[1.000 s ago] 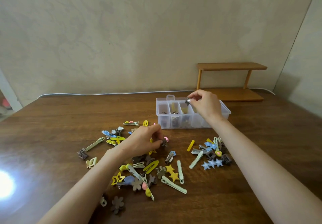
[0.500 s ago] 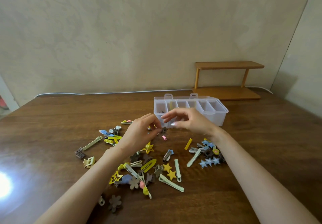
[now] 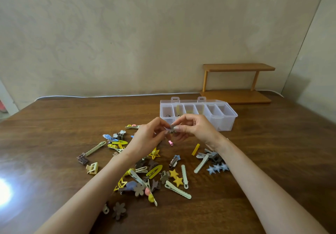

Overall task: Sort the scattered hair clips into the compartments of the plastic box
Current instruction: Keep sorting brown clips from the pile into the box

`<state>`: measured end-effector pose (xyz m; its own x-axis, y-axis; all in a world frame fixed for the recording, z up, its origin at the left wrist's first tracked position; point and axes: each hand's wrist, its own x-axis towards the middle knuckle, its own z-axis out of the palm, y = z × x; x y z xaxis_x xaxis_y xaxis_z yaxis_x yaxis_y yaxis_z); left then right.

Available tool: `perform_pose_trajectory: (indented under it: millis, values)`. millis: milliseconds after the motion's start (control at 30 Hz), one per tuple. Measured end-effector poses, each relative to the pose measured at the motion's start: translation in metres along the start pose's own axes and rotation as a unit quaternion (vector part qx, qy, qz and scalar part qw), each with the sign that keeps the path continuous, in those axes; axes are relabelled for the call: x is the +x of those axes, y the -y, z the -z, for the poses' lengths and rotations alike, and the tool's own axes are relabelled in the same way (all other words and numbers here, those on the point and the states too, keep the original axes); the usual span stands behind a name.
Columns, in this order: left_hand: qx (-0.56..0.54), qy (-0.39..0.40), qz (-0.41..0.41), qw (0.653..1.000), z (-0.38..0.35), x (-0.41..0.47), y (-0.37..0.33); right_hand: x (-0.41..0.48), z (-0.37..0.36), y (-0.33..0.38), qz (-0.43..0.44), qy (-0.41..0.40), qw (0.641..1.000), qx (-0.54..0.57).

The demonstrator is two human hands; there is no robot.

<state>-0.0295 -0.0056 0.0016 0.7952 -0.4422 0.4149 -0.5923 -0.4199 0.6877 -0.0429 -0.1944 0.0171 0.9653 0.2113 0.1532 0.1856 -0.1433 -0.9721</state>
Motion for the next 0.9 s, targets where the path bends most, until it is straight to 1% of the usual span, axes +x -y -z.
perform_pose_trajectory:
  millis: [133, 200, 233, 300, 400, 433, 500, 667, 800, 900]
  values:
    - [0.023, 0.017, -0.017, 0.999, 0.000, 0.001, 0.000, 0.001, 0.001, -0.001, -0.006, -0.010, 1.000, 0.003]
    - [0.033, 0.019, -0.020, 0.999, 0.000, 0.001, 0.001, 0.001, 0.003, -0.002, -0.005, -0.012, 1.000, -0.009]
    - [0.036, 0.016, -0.020, 0.999, 0.001, 0.001, 0.001, 0.001, 0.005, -0.002, 0.002, -0.025, 0.999, -0.023]
    - [0.036, 0.007, -0.016, 0.999, 0.001, 0.001, 0.001, 0.003, 0.011, 0.000, 0.032, -0.091, 0.994, -0.059]
    - [0.038, 0.007, 0.000, 0.999, 0.002, 0.001, 0.002, 0.010, 0.026, 0.004, 0.074, -0.220, 0.968, -0.100]
    - [0.041, 0.009, 0.003, 0.999, 0.003, 0.001, 0.002, 0.013, 0.032, 0.004, 0.081, -0.249, 0.958, -0.119]
    - [0.048, 0.009, 0.007, 0.999, 0.003, 0.002, 0.003, 0.019, 0.039, 0.005, 0.086, -0.276, 0.941, -0.176]
    - [0.065, 0.004, 0.014, 0.998, 0.005, 0.002, 0.003, 0.035, 0.044, 0.003, 0.067, -0.255, 0.921, -0.289]
    - [0.068, 0.002, 0.020, 0.997, 0.006, 0.002, 0.004, 0.036, 0.047, 0.003, 0.061, -0.256, 0.905, -0.334]
    - [0.069, 0.000, 0.020, 0.997, 0.005, 0.003, 0.004, 0.031, 0.049, 0.003, 0.050, -0.227, 0.901, -0.367]
